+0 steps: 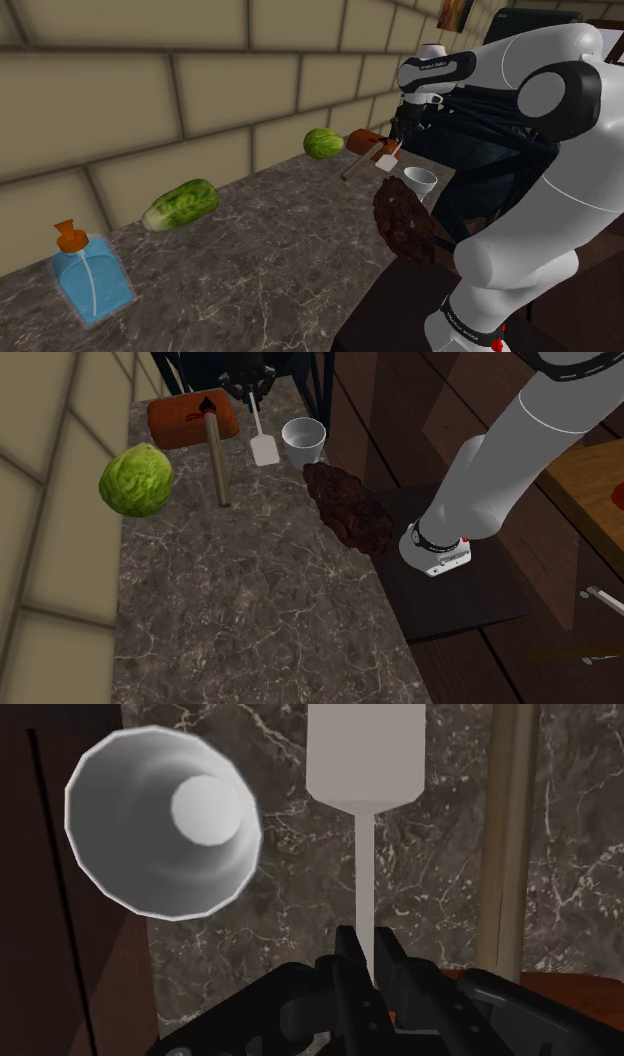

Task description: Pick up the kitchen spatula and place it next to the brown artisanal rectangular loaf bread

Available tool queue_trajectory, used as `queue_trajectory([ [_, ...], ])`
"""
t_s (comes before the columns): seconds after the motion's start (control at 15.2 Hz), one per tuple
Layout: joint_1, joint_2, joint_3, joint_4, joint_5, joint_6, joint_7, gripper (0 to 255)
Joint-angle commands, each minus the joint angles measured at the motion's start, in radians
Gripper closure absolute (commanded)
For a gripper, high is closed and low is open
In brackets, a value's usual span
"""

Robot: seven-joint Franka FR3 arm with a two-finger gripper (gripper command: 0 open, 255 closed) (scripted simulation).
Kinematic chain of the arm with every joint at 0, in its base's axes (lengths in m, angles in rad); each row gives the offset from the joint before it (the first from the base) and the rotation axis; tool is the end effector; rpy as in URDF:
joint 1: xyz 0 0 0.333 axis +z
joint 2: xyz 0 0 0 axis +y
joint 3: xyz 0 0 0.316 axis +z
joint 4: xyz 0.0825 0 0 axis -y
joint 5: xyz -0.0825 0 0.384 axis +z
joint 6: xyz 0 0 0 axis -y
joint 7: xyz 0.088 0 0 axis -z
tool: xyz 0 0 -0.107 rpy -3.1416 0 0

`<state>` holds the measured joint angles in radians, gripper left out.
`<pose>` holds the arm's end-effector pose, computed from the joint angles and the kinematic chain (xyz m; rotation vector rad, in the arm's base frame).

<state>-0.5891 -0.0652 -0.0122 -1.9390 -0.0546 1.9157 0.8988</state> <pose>0.4474 -0.3118 0.5147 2.2838 -2.0910 0.0759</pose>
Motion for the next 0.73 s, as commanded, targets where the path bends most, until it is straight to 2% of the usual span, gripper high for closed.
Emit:
queue_trajectory([
  [0.0,-0.02,0.039,-0.023,0.044,0.002,-0.002,-0.046,255],
  [0.66,-0.133,0.252,-0.118,0.311,0.039,-0.048,-0.262,255],
])
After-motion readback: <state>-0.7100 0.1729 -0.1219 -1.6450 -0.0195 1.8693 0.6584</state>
